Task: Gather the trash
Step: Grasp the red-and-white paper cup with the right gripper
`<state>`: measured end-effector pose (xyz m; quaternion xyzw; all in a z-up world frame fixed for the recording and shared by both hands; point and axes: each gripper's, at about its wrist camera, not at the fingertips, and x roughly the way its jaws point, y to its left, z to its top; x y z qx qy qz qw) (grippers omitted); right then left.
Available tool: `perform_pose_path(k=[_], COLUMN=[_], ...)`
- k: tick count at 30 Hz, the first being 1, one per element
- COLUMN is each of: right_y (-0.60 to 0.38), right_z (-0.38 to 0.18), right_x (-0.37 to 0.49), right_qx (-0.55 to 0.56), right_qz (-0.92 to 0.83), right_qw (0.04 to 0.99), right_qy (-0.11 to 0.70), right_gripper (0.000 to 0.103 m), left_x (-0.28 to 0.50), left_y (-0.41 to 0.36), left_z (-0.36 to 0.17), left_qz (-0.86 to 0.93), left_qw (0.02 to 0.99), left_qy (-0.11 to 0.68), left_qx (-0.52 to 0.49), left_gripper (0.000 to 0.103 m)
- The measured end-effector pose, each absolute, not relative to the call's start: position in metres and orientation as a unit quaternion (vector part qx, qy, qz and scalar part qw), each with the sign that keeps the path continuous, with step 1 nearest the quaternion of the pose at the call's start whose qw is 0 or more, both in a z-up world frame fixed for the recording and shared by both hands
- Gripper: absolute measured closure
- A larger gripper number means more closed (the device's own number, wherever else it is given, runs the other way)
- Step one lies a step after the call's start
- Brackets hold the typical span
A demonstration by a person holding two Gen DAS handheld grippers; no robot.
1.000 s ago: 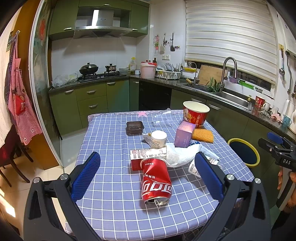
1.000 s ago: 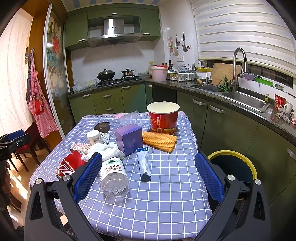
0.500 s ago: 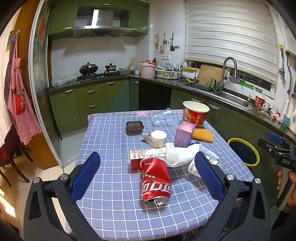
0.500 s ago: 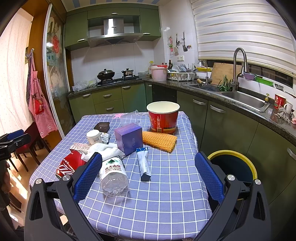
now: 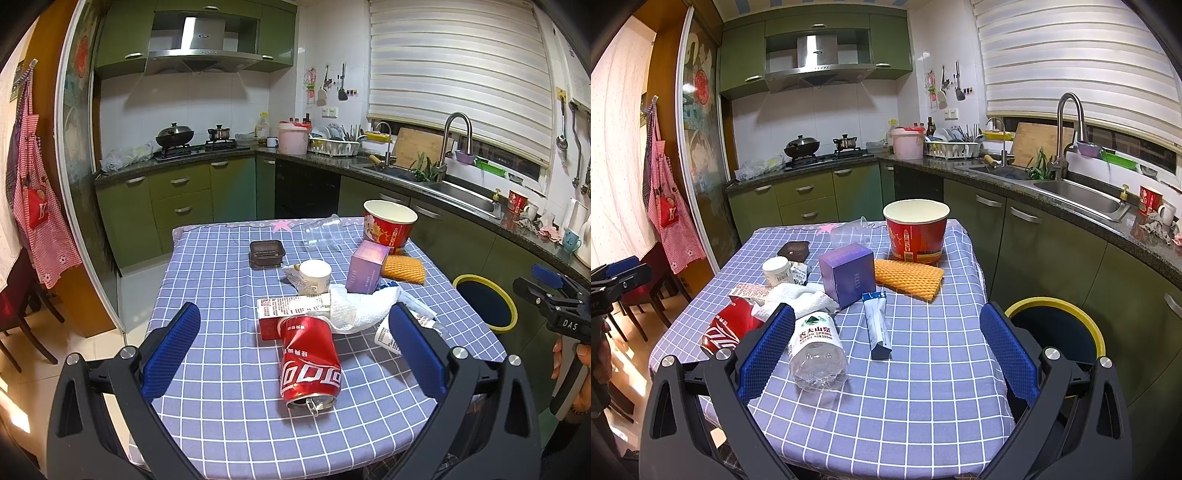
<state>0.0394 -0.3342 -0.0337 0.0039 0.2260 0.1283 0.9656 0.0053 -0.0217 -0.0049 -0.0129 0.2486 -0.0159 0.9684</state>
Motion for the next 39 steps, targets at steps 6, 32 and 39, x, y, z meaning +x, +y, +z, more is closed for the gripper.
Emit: perform_pose_path(k=[6, 32, 39], right_y=[-0.342, -0.359, -0.357], right_z=[-0.04, -0.019, -0.059], right_x=[0.056, 0.45, 0.495], right_qx=[0.014, 0.018, 0.016], right_qz=[0.141, 0.074, 0.057], right_qw=[0.958, 0.844, 0.802], right_qy=[0.248, 0.53, 0.594], right_gripper=[0.004, 0.035, 0.065], left_x=[0.035, 0.282, 0.285], left_y=[-0.015, 0.054, 0.057], left_z=[0.004, -0.052, -0.057], left_qz=[-0.02, 0.027, 0.025], left_qw=[0.968, 0.953, 0.951], left_qy=[0.249, 0.298, 0.304], left_qx=[-0.007, -0.045, -0.052], left_gripper=[0.006, 0.006, 0.006])
